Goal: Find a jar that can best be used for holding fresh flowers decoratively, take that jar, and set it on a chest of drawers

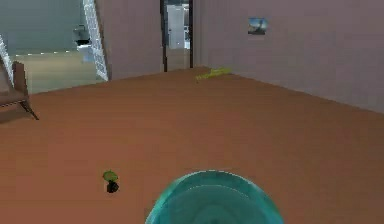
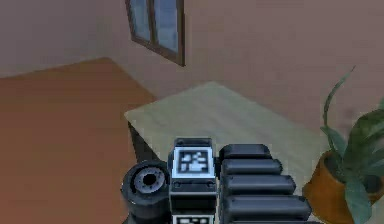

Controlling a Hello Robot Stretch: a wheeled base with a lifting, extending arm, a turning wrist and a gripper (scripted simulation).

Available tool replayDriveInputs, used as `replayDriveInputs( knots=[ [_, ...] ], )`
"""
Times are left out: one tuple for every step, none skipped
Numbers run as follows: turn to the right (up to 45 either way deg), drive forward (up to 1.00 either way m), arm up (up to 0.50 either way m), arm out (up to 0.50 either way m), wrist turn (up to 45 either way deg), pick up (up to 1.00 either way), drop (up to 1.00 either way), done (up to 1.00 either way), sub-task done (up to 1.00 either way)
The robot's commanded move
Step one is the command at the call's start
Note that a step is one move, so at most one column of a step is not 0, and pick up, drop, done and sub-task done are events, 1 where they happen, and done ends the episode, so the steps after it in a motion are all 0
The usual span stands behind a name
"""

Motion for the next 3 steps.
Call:
replayDriveInputs(
  knots=[
    [45.0, 0.0, 0.0, 0.0, 0.0, 0.0, 0.0, 0.0, 0.0],
    [15.0, 0.0, 0.0, 0.0, 0.0, 0.0, 0.0, 0.0, 0.0],
    [0.0, 0.3, 0.0, 0.0, 0.0, 0.0, 0.0, 0.0, 0.0]
  ],
)
